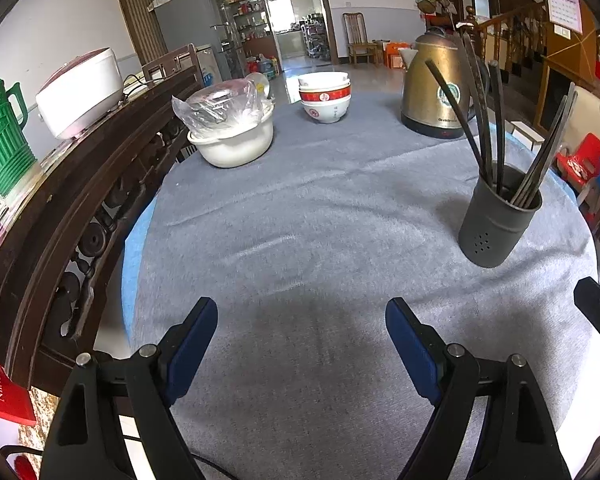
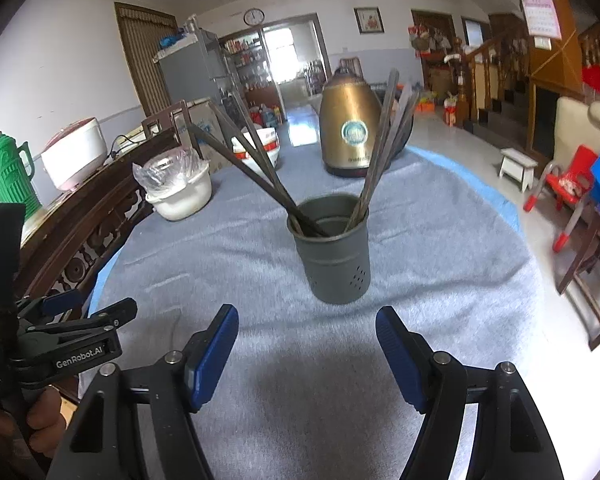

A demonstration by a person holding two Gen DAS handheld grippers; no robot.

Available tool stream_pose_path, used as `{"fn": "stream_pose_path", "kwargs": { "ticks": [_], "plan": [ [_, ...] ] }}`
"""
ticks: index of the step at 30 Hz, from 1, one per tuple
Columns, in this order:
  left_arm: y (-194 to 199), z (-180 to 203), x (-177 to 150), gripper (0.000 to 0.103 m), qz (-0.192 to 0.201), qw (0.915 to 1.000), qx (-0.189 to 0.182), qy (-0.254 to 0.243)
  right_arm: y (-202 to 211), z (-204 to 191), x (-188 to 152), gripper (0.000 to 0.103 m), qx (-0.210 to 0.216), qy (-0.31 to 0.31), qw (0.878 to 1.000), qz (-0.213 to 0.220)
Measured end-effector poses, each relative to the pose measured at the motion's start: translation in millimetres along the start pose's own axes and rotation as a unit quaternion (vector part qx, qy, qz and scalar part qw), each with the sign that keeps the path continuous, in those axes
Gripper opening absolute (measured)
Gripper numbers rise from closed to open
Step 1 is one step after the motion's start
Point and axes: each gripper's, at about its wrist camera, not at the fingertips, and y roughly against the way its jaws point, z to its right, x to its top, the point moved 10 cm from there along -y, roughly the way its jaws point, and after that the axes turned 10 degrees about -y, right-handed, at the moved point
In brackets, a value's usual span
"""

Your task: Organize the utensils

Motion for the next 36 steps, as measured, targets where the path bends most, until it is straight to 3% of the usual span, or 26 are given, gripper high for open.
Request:
{"fn": "stream_pose_path", "kwargs": {
  "ticks": [18, 36],
  "plan": [
    [39, 15, 25, 0.086, 0.040, 0.9990, -0.001, -0.018, 18, 14, 8, 0.075, 0.002, -0.021, 1.000, 0.023],
    [80, 35, 64, 0.086, 0.094, 0.9948, -0.018, -0.035, 56, 23, 50, 0.075, 0.004, -0.024, 0.996, 0.083]
  ]
}}
